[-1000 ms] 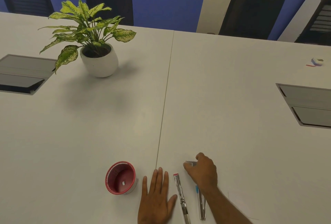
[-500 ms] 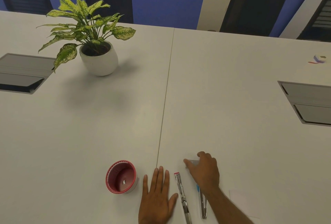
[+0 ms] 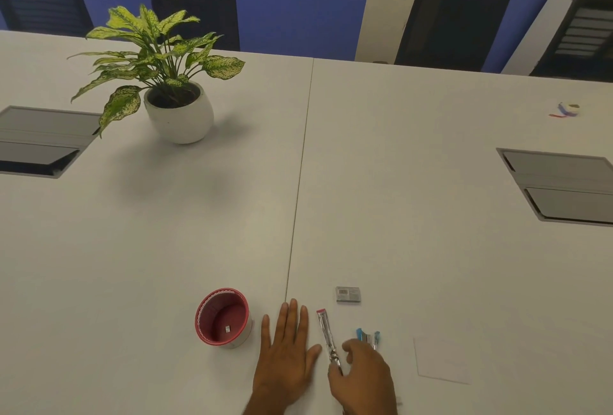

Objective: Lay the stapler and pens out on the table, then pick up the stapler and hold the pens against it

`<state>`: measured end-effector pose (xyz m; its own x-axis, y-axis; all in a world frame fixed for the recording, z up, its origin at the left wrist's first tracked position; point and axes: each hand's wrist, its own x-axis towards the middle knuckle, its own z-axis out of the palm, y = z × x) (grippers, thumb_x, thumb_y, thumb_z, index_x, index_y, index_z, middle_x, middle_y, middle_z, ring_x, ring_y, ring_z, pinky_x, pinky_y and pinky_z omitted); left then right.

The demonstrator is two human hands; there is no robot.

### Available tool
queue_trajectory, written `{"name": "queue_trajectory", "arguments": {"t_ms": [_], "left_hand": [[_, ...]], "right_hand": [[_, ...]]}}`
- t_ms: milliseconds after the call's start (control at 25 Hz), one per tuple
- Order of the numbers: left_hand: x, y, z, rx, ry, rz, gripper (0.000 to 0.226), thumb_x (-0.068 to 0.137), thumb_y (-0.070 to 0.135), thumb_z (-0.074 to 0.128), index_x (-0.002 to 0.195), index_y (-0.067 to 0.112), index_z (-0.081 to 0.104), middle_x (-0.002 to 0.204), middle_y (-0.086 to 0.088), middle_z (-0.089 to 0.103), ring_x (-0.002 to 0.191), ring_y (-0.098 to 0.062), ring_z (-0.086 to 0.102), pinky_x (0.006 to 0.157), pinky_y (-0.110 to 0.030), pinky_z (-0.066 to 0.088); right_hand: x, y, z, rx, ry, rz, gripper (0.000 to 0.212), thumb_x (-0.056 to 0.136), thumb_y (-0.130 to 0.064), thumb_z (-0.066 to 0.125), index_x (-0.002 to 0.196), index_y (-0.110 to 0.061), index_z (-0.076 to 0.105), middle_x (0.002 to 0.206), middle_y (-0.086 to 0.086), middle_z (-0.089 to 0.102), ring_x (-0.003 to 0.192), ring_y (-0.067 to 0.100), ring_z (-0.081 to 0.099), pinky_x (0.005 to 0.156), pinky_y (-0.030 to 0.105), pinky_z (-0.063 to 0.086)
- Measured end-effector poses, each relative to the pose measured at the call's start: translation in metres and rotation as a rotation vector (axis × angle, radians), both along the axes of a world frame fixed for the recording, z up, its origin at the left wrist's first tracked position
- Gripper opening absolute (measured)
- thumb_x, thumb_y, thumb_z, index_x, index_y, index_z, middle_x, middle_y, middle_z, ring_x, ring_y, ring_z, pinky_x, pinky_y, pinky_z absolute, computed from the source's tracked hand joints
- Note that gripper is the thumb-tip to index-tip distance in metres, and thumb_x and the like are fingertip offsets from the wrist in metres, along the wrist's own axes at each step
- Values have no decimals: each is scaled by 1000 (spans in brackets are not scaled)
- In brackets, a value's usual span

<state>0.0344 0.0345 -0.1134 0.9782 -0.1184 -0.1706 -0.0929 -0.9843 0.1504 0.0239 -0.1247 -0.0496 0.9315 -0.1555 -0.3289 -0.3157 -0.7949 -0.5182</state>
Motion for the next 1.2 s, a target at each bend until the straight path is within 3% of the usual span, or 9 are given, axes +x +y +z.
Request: {"name": "queue_trajectory", "arguments": {"t_ms": [120, 280, 400, 480, 640, 760, 840, 960, 1200], "left_hand": [[-1, 4, 3, -15, 38, -12, 67, 98, 54, 16, 148, 15, 37, 156, -8, 36, 148, -21, 7, 114, -50, 5], [3, 3, 7, -76, 122, 7, 63, 99, 50, 11, 146, 19, 39, 153, -6, 41, 147, -18, 5, 115, -46, 1], [6, 0, 21, -193, 93, 71, 56, 102, 46, 18, 153, 22, 25, 163, -1, 18, 151, -15, -4, 121, -42, -6], [4, -6, 33, -460, 159, 196, 54, 103, 40, 27, 154, 21, 20, 164, 1, 13, 152, -15, -1, 123, -38, -4], [-10, -25, 66, -1076, 151, 647, 43, 101, 32, 45, 142, 19, 44, 145, -3, 51, 134, -17, 44, 113, -29, 30], [-17, -32, 80, -1549, 396, 939, 36, 101, 36, 45, 129, 17, 57, 121, -8, 69, 116, -27, 62, 101, -44, 48], [-24, -31, 92, -1732, 472, 989, 32, 102, 35, 44, 119, 18, 63, 109, -13, 74, 104, -33, 69, 85, -46, 58], [-34, -30, 103, -1808, 490, 974, 30, 102, 34, 42, 117, 21, 66, 108, -14, 74, 98, -33, 71, 71, -40, 59], [-43, -33, 116, -1806, 473, 958, 30, 103, 29, 41, 116, 16, 66, 109, -18, 70, 98, -34, 69, 69, -40, 58]], "right_hand": [[-2, 8, 5, -111, 112, 92, 36, 80, -51, 55, 107, -26, 57, 94, -5, 50, 97, 16, 59, 78, 26, 42], [0, 11, 5, -168, 72, 129, 27, 88, -40, 48, 105, -24, 60, 108, -4, 63, 106, 18, 60, 86, 30, 48], [-2, 9, 11, -136, 68, 79, 25, 86, -38, 48, 103, -27, 63, 106, -7, 65, 101, 16, 62, 83, 28, 49], [-6, 8, 14, -100, 53, 56, 25, 82, -39, 50, 100, -29, 64, 101, -9, 66, 95, 15, 63, 80, 27, 50], [-16, 2, 25, 11, -21, 52, 5, 77, -39, 57, 82, -38, 56, 83, -10, 64, 80, 9, 61, 76, 25, 51], [-23, -2, 35, 60, -107, 82, 7, 78, -38, 62, 85, -41, 60, 78, -10, 59, 71, 9, 55, 72, 21, 48], [-28, -3, 42, 64, -142, 106, 14, 79, -38, 62, 92, -38, 67, 83, -8, 60, 72, 10, 56, 70, 16, 44], [-36, -4, 46, 67, -152, 153, 21, 79, -40, 63, 98, -38, 69, 84, -13, 59, 75, 7, 58, 74, 15, 47], [-45, -10, 56, 113, -148, 173, 16, 75, -47, 67, 90, -48, 62, 81, -15, 59, 70, 6, 57, 73, 16, 50]]}}
